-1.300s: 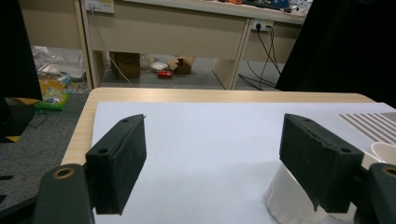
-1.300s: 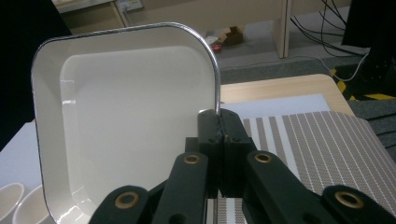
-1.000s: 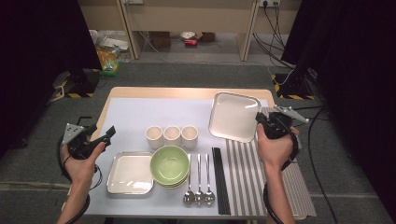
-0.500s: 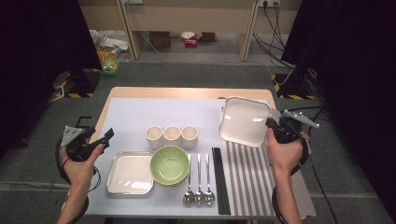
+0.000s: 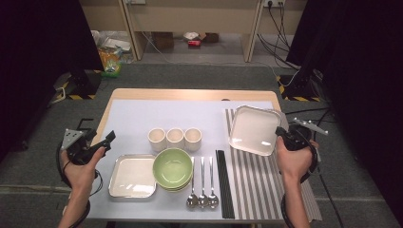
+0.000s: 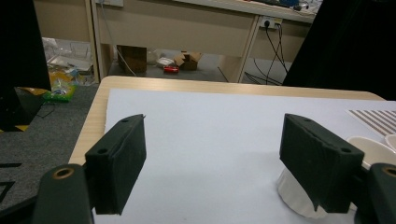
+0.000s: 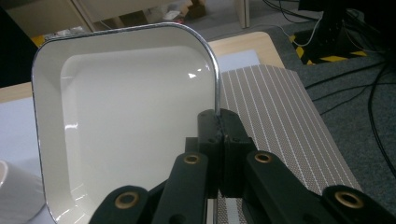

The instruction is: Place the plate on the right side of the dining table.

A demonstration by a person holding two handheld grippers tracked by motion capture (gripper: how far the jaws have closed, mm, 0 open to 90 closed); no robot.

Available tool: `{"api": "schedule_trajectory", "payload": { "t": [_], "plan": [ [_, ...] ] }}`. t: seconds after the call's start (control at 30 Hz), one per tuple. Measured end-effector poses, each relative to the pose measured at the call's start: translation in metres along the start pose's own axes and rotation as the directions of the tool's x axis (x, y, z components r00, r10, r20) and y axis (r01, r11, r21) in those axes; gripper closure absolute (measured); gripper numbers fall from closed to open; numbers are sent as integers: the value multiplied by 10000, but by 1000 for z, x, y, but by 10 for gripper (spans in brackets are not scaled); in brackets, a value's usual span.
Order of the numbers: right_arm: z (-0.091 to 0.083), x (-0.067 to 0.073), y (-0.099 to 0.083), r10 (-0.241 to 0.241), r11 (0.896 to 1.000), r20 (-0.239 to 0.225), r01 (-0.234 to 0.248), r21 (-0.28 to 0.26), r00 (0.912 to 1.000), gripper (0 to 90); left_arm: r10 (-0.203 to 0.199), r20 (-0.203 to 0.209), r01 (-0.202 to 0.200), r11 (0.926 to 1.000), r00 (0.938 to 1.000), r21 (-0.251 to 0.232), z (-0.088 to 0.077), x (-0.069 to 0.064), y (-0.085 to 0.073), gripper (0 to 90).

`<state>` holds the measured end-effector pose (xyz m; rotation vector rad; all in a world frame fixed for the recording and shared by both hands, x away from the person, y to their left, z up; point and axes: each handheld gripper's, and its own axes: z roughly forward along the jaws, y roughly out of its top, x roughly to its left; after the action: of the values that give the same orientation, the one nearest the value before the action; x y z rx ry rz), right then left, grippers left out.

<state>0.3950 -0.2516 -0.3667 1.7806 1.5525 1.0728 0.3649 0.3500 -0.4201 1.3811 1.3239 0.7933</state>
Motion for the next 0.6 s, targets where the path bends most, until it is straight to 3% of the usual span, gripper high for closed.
{"api": "schedule_trajectory", "payload": {
  "t": [0.6],
  "plan": [
    [23, -23, -23, 252, 9944, 528, -305, 1010, 9983, 894, -50, 57, 50, 10000, 10000, 0, 3, -3, 0, 221]
  ]
}}
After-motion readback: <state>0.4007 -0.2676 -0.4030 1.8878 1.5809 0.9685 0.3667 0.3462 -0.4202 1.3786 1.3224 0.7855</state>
